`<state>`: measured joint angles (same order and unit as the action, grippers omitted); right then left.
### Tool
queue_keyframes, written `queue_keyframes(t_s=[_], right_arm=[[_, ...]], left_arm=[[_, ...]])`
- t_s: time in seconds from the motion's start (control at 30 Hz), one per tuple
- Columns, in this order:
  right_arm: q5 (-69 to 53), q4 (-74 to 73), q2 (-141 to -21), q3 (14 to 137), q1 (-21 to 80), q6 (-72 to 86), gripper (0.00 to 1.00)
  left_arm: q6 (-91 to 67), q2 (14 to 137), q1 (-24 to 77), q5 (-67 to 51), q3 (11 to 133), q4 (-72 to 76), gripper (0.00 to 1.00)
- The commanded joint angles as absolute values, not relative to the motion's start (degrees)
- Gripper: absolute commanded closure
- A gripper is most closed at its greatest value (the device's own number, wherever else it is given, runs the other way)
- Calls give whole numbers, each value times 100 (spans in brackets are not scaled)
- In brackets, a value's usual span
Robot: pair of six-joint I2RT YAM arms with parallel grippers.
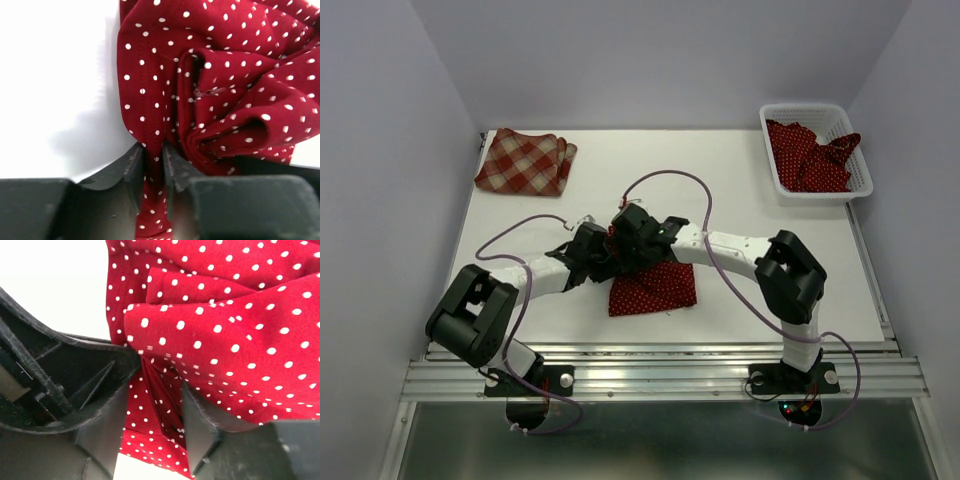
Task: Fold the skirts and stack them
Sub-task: Fold the skirt
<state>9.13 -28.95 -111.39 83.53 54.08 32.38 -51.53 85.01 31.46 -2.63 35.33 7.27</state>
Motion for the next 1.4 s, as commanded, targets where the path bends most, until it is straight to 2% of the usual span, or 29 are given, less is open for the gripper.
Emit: queue_keyframes(t_s=[0.0, 0.13, 0.2, 0.23, 0.27, 0.33, 0.37, 0.43, 0.47, 0.5, 0.63, 0.83, 1.07, 1.23, 1.27, 1.37], right_arm=[[633, -2566, -10513, 8525, 5467, 3164, 35], [528, -2514, -9715, 8350, 5467, 3155, 26], [492, -2391, -9415, 8088, 5467, 3120, 14], [510, -2269, -9109, 7973, 5467, 3120, 0], [545, -2224, -9105, 7859, 5467, 3120, 0], [728, -2197, -8737, 7560, 5467, 3111, 0], [808, -2197, -8545, 7463, 5467, 3007, 0], [1063, -2215, -8403, 7208, 5467, 2892, 0], [1098, -2215, -8281, 7120, 5467, 2787, 0], [1142, -2206, -8279, 7041, 5415, 2777, 0], [1187, -2189, -8077, 6619, 5361, 2619, 0], [475, -1758, -8366, 6267, 5361, 1864, 0], [-158, -1075, -8973, 6109, 5361, 266, 0], [-210, -625, -9210, 5977, 5361, -131, 1], [-237, -598, -9237, 5968, 5361, -184, 3], [-123, -553, -9413, 5976, 5414, -237, 21]], left_arm=[[-5106, 8104, 3199, 78, 3524, 212, 66], [-5133, 7657, 3199, 395, 3516, 9, 61], [-5133, 7463, 3190, 457, 3516, -191, 55], [-5142, 7401, 3190, 501, 3533, -254, 50], [-5142, 7339, 3190, 536, 3542, -316, 50], [-5159, 7111, 3199, 606, 3551, -544, 40], [-5177, 7006, 3191, 693, 3551, -702, 29], [-5203, 6672, 3190, 808, 3533, -878, 20], [-5221, 6549, 3190, 939, 3542, -1079, 8], [-5221, 6435, 3190, 993, 3551, -1194, 2], [-5343, 5749, 3190, 1291, 3516, -1678, 1], [-5493, 5160, 3173, 1406, 3235, -1898, 1], [-5511, 5133, 3182, 1240, 2945, -1767, 1], [-5493, 5282, 3182, 880, 2690, -1240, 1], [-5493, 5291, 3173, 731, 2585, -1152, 1], [-5511, 5352, 3182, 466, 2383, -783, 1]])
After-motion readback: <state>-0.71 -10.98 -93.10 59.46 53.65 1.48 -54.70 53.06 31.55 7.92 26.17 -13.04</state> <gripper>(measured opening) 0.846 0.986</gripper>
